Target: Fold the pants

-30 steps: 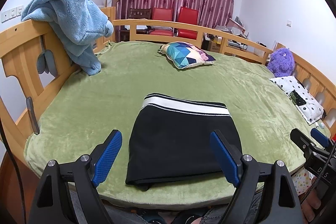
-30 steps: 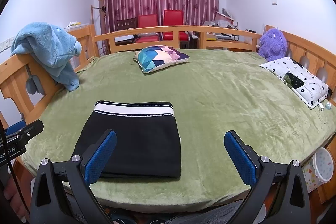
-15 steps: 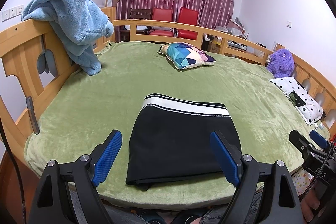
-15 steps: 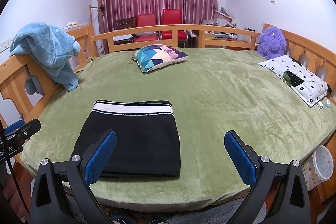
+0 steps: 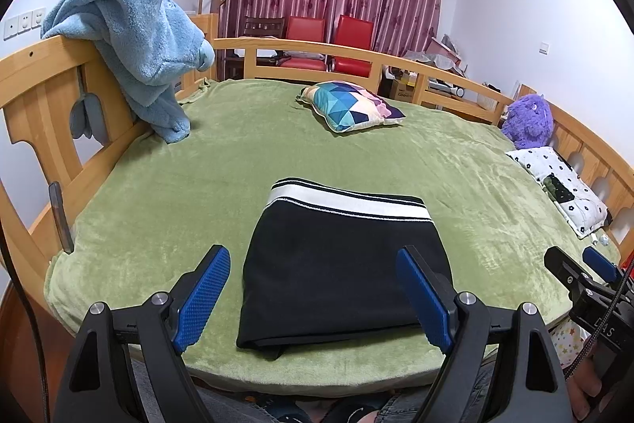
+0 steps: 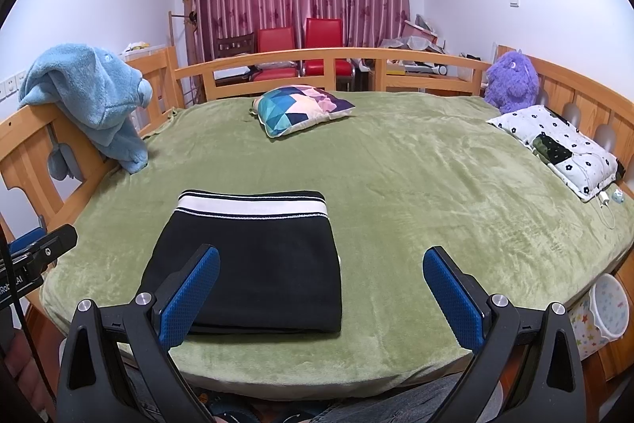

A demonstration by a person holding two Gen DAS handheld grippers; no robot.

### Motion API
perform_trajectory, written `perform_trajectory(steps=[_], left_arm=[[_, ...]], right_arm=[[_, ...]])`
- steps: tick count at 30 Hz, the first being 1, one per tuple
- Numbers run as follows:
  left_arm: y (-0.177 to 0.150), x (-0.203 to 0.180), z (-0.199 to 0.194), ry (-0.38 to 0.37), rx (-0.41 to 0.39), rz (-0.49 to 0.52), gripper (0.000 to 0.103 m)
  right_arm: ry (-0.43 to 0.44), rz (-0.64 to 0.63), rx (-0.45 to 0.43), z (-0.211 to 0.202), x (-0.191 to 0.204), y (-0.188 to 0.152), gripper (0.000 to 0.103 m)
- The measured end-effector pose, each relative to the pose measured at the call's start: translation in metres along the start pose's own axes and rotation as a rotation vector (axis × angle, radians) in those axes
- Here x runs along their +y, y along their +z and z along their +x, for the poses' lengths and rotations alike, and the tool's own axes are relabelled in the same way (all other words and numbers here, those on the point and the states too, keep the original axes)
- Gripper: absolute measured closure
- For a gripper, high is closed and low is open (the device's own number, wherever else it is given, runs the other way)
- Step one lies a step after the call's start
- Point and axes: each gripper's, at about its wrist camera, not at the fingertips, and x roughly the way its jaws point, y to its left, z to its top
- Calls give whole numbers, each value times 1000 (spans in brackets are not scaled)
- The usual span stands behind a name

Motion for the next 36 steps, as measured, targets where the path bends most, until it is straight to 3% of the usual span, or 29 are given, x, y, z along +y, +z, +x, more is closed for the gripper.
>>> perform_trajectory(steps=[36], left_arm=[[-2, -6, -3, -4, -6, 2, 17]], right_arm=[[5, -4, -9, -9, 11, 0, 2]])
